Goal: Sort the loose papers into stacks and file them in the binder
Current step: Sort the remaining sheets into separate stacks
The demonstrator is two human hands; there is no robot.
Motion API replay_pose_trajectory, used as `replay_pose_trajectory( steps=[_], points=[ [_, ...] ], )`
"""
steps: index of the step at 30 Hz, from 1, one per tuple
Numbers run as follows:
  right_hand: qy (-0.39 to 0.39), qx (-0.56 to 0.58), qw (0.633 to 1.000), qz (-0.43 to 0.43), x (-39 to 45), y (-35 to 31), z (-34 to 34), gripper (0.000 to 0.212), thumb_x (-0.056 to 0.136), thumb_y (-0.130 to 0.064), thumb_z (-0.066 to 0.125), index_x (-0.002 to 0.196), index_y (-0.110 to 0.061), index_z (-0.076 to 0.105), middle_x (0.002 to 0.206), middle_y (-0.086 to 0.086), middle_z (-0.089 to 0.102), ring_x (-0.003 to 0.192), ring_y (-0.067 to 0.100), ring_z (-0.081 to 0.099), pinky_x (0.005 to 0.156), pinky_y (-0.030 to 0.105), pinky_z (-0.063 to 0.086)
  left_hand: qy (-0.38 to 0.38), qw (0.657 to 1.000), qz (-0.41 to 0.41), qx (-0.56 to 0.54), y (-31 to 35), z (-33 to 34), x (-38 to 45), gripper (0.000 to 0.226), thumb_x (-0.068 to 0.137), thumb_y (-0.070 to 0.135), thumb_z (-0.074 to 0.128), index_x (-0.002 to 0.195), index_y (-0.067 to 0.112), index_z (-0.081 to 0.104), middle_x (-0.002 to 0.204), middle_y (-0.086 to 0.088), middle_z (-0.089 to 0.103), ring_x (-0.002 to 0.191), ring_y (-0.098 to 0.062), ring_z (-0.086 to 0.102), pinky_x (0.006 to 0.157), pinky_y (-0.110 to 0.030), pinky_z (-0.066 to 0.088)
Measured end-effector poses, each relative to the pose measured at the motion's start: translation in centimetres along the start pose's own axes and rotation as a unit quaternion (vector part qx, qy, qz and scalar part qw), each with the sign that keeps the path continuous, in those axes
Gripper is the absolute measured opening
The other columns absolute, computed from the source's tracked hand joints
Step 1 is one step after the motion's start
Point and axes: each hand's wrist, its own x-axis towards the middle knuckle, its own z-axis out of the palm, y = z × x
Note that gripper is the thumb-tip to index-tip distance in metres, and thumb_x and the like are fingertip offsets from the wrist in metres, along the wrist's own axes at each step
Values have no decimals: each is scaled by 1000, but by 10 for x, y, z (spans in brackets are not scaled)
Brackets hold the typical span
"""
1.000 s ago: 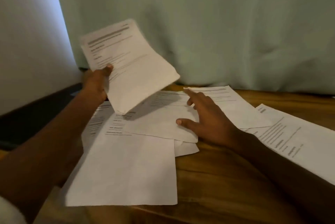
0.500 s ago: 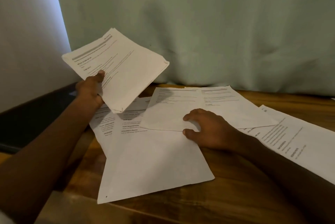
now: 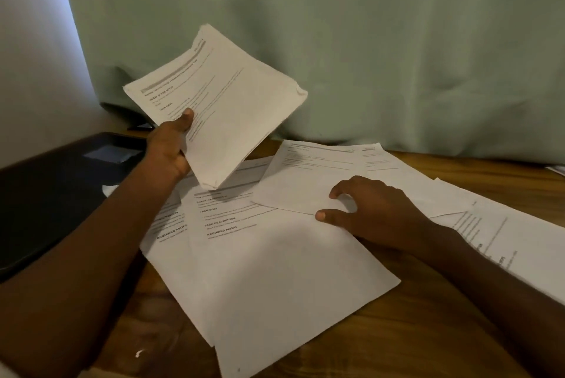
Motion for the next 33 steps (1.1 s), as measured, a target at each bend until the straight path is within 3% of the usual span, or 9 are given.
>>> replay_pose_trajectory(
  steps=[4,10,14,19,22,24,27,30,33],
  points=[
    [146,-8,989,-24,3,13,-11,42,100,-54,51,63,-35,57,66,-12,59,70,15,56,59,29,36,3,1000,17,-6,6,-4,-6,31,100,12,63,131,15,65,116,-5,75,96,-21,73,79,-41,63],
    [178,-86,980,11,7,58,-36,15,96,-35,68,104,-25,76,95,-4,76,79,16,65,74,32,55,-13,999,-5,-31,4,2,-10,22,100,13,61,121,16,67,102,-4,78,85,-19,75,68,-38,63],
    [134,-61,988,50,7,77,-46,8,92,-27,73,99,-30,73,102,-4,74,85,15,64,77,31,53,-32,999,-13,-39,4,2,-11,27,100,13,61,127,17,65,107,-4,78,89,-20,75,69,-39,63],
    [190,13,982,9,2,48,-32,40,87,0,59,121,-19,68,110,2,72,95,20,65,83,34,54,-23,999,-25,-34,6,3,-14,17,100,16,62,115,17,70,101,-2,78,85,-18,75,68,-37,62],
    [253,63,962,-77,-12,1,-30,29,93,-16,49,109,-27,70,102,-7,72,86,12,63,81,38,56,-31,999,-28,-28,6,2,-14,20,100,19,62,117,16,71,109,-4,77,92,-20,75,72,-38,62],
    [160,80,981,-80,-24,-35,-25,28,102,-42,43,118,-35,64,108,-14,69,92,10,63,86,39,55,-47,998,-25,-21,5,4,-16,21,101,21,61,111,16,77,114,-6,76,98,-21,74,76,-39,62],
    [-17,-13,998,-53,-37,-69,-5,76,93,-79,31,154,-35,26,142,-1,51,126,23,51,103,46,45,-52,998,-11,-32,7,6,-18,29,103,18,58,92,16,84,110,-6,76,97,-19,74,82,-40,61],
    [-42,-74,996,-16,-40,-77,7,100,81,-90,30,158,-29,12,153,8,34,138,29,36,106,51,39,-62,996,5,-56,10,1,-16,27,100,12,59,125,11,72,124,-10,71,112,-22,70,95,-43,57],
    [-66,-64,995,35,-36,-68,3,102,78,-92,37,152,-24,28,150,7,34,136,29,37,104,50,43,-97,995,13,-25,9,0,-14,45,99,12,58,144,10,55,139,-12,62,127,-26,61,100,-43,55]
  ],
)
